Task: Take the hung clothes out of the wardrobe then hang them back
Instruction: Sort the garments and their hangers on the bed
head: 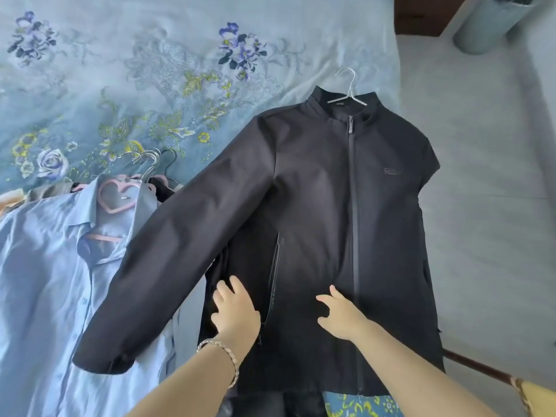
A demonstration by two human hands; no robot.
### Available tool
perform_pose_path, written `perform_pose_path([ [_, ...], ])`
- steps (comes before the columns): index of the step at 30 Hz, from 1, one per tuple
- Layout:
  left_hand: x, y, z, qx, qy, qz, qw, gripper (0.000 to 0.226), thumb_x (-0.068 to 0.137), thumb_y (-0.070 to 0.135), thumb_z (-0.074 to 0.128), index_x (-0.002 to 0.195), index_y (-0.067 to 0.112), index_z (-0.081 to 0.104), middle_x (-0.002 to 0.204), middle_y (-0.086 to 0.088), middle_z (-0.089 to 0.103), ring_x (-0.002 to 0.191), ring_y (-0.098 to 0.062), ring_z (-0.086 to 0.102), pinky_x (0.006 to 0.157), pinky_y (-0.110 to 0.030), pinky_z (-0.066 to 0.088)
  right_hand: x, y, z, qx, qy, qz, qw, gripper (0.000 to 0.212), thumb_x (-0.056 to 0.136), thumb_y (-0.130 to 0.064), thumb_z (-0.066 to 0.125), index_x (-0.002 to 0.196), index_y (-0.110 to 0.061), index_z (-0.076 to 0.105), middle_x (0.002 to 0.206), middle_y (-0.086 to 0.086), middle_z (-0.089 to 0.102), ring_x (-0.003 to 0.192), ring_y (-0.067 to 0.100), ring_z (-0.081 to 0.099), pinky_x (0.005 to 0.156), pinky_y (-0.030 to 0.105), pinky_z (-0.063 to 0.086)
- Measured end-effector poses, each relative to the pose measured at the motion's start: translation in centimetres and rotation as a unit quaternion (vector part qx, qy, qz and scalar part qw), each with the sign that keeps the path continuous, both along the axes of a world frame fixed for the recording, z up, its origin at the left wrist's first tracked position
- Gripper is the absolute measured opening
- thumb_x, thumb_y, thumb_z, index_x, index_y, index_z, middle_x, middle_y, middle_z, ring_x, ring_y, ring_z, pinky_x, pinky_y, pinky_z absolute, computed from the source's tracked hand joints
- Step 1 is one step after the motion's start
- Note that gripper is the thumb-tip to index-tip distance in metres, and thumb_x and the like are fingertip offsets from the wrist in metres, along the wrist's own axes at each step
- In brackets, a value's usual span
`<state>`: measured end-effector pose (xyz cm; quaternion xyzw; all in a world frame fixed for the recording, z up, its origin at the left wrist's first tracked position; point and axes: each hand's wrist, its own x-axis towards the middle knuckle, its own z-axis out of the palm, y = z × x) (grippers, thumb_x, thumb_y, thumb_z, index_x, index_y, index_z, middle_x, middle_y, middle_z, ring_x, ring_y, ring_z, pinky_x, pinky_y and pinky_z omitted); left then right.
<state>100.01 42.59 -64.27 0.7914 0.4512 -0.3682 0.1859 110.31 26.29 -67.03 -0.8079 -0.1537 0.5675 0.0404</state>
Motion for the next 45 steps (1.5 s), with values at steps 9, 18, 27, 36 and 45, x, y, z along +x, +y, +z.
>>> perform_pose_path([
  [9,-3.4,6.2,3.1,-0.049,-0.074,-0.053,0.995,0.037,0.093,0.004,0.038,0.122,0.018,0.057,0.125,-0.002,0.055,0.112,-0.021,0.055,0.092,-0.029,0.044,-3.7,3.6,1.5,-0.005,-0.009,0.041,0.999,0.037,0.094,-0.015,0.037,0.125,-0.009,0.055,0.132,0.005,0.055,0.120,0.023,0.052,0.103,0.031,0.042],
  [18,-15.6,18.0,7.3,0.024,-0.157,0.240,0.958,0.066,0.087,0.022,0.059,0.143,0.010,0.026,0.145,-0.011,0.033,0.128,-0.030,0.041,0.098,-0.037,0.039,-11.1,15.5,8.2,0.159,-0.014,-0.058,0.985,0.026,0.096,-0.017,0.043,0.113,-0.016,0.062,0.117,0.002,0.063,0.107,0.017,0.059,0.091,0.026,0.046],
  [27,-16.7,18.1,3.9,-0.177,-0.199,0.328,0.906,0.039,0.084,0.021,0.062,0.121,0.011,0.056,0.097,-0.001,0.062,0.085,-0.018,0.057,0.074,-0.024,0.046,-16.4,21.9,8.2,0.100,0.000,-0.258,0.961,0.023,0.092,-0.036,0.052,0.093,-0.013,0.052,0.089,-0.004,0.053,0.083,0.015,0.054,0.078,0.026,0.042],
  [36,-16.9,17.9,6.7,-0.367,-0.135,0.074,0.917,0.016,0.092,0.027,0.048,0.099,0.017,0.059,0.093,0.000,0.058,0.080,-0.019,0.060,0.062,-0.021,0.045,-14.4,19.9,10.4,0.037,-0.274,-0.340,0.899,0.034,0.085,-0.022,0.063,0.110,-0.005,0.049,0.101,0.013,0.061,0.087,0.032,0.057,0.073,0.037,0.046],
  [45,-15.3,30.0,6.3,-0.083,-0.214,0.116,0.966,0.025,0.092,0.012,0.038,0.103,0.020,0.059,0.099,-0.001,0.057,0.080,-0.023,0.052,0.063,-0.026,0.041,-13.6,22.6,8.6,0.075,-0.337,-0.105,0.933,0.057,0.088,-0.013,0.059,0.139,-0.005,0.034,0.141,0.012,0.034,0.130,0.028,0.032,0.103,0.035,0.035],
])
